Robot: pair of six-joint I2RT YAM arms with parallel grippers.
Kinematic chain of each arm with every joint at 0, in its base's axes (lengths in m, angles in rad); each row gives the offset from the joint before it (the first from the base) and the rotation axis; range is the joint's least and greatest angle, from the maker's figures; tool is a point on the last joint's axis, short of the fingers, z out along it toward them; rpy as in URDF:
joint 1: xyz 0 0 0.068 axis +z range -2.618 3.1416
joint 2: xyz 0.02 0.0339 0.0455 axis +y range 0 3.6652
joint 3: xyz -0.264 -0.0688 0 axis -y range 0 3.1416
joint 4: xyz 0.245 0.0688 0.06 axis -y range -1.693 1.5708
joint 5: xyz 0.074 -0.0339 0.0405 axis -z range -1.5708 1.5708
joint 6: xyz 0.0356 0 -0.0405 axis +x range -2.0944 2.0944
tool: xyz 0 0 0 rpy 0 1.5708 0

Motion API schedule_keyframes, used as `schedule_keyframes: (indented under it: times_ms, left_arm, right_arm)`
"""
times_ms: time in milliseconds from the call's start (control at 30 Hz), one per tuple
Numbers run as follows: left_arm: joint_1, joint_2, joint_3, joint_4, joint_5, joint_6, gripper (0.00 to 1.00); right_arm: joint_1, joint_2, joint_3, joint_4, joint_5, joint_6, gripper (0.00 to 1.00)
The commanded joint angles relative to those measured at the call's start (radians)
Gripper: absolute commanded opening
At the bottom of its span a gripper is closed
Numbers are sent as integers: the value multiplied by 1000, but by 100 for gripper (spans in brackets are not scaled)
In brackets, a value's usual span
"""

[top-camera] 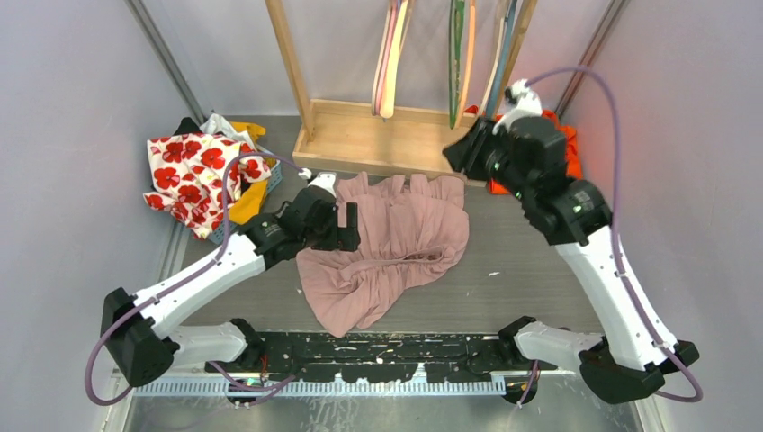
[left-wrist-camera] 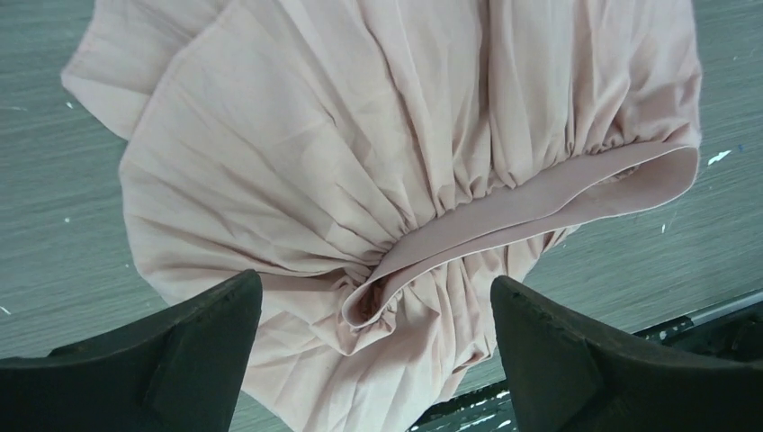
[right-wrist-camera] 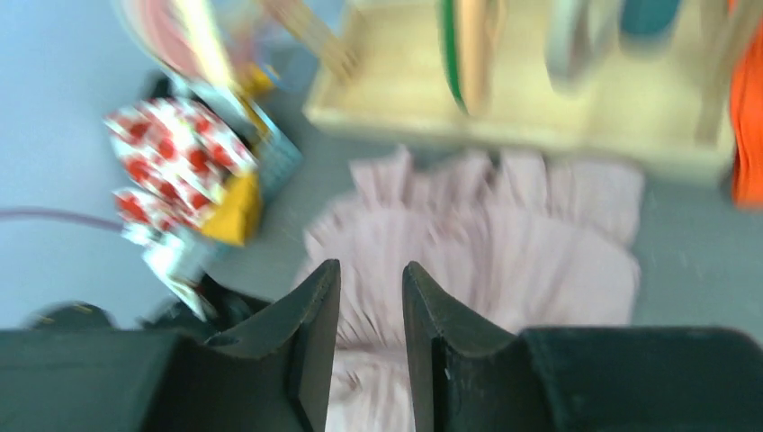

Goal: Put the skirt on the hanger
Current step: Pick up the hanger from the clothesline.

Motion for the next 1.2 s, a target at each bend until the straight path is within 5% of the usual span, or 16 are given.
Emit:
schedule_keyframes:
  times_ms: [0,300,633,867,1167]
  left_arm:
    - [2,-46,51,-101,-35,25,100]
    - [8,-92,56,-114,-74,43,99]
    - [15,-120,68,-138,-84,56,99]
    - [22,-132,62,-139,-83,62,99]
    - [28,-135,34,-123,-61,62,100]
  right_arm:
    - [-5,126,304,-24,-58,-63,37]
    - [-6,451,649,132,-179,-54,47]
    - [-13,558,662,307,-140,-43,50]
    - [-43,632,670,369,-197,2,40]
    - [-59,677,651,463,-275,48,46]
